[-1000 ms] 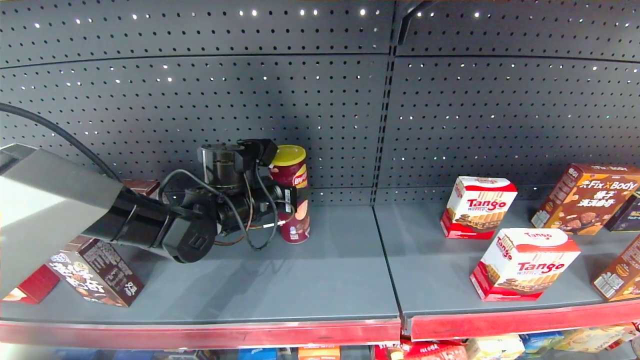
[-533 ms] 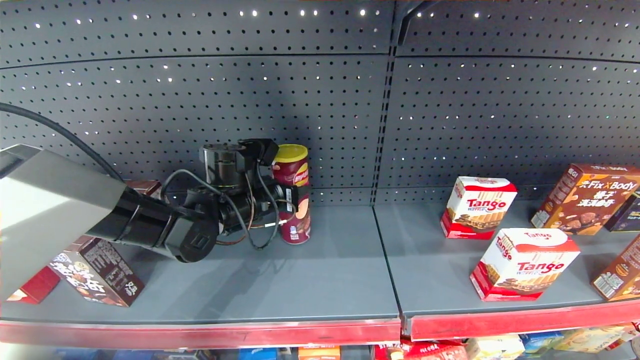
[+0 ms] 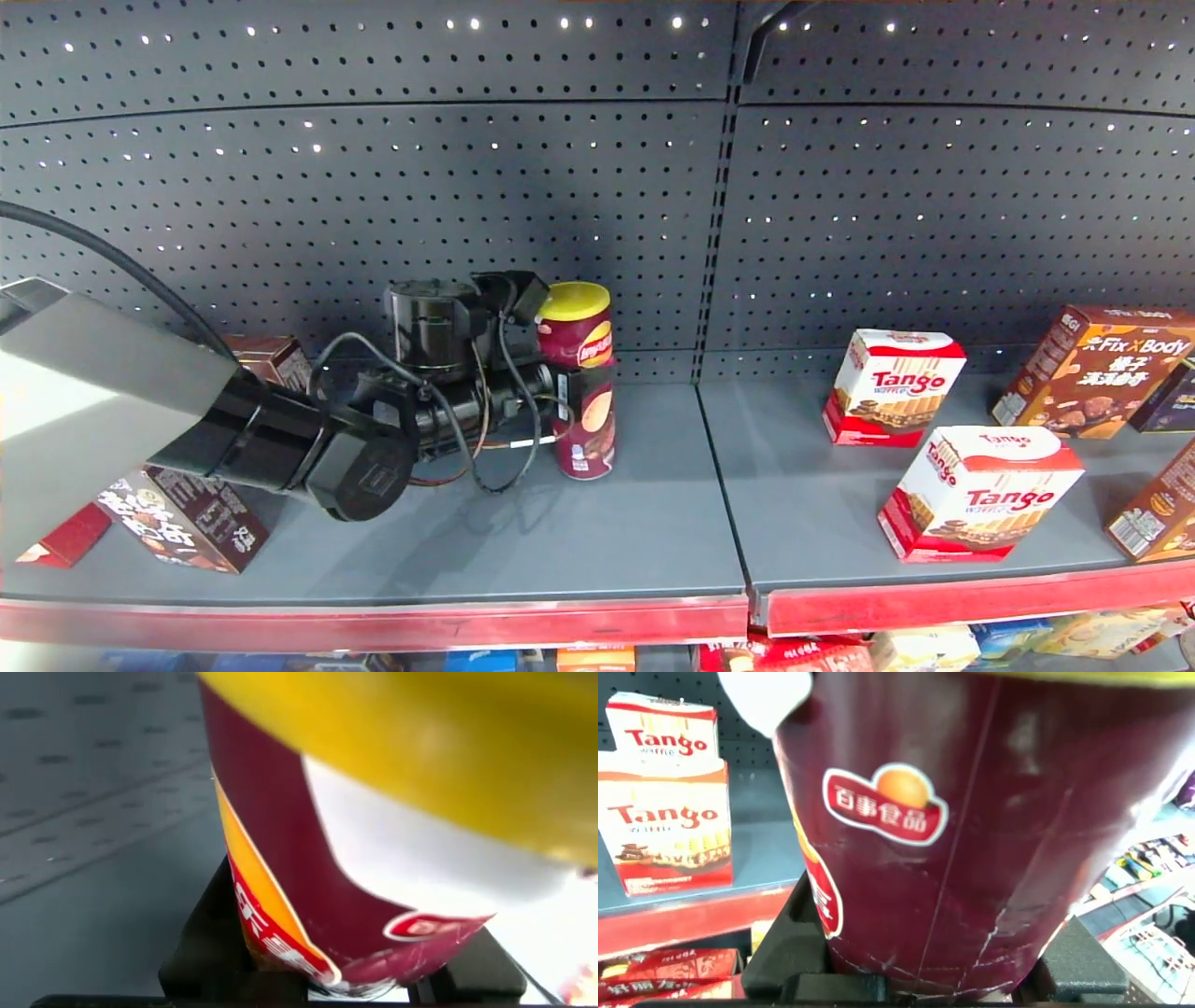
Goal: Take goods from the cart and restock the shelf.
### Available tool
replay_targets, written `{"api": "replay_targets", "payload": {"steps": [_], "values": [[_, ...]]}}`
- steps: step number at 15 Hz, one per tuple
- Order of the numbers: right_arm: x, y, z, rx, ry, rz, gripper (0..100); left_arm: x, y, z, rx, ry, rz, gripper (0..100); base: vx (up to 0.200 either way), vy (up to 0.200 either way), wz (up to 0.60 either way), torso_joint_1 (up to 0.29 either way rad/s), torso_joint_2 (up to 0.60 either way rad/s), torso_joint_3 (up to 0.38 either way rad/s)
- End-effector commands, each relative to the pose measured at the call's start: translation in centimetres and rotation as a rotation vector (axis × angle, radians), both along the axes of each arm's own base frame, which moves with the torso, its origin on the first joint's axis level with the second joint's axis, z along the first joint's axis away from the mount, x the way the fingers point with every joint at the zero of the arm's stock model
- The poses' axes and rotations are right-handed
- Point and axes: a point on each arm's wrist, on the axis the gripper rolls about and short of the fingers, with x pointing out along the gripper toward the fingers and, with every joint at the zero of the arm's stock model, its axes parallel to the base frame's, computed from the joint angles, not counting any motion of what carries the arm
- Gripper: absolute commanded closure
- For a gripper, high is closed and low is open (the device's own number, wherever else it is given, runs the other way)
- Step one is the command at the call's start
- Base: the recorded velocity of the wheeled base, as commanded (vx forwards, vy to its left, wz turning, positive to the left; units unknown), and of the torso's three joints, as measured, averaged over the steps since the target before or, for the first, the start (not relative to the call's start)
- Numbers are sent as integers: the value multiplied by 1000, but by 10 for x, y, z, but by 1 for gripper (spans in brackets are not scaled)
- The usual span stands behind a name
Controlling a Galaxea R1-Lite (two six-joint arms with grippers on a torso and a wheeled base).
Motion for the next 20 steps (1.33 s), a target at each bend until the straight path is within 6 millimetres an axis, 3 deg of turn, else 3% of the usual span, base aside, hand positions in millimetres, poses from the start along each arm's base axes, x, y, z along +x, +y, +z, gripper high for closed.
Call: {"api": "replay_targets", "payload": {"steps": [1,6,13,20], "values": [[-8,2,-4,-6,-22,6,100,-30,10,7,-25,-27,-96,100,0,0,0,0,0,0],[-10,2,-3,-7,-26,6,100,-64,13,22,-54,-60,-226,100,0,0,0,0,0,0],[-12,3,0,-10,-41,4,100,-79,14,1,29,-65,-400,100,0,0,0,0,0,0],[-12,3,0,-10,-41,4,100,-90,18,-8,35,-28,-418,100,0,0,0,0,0,0]]}}
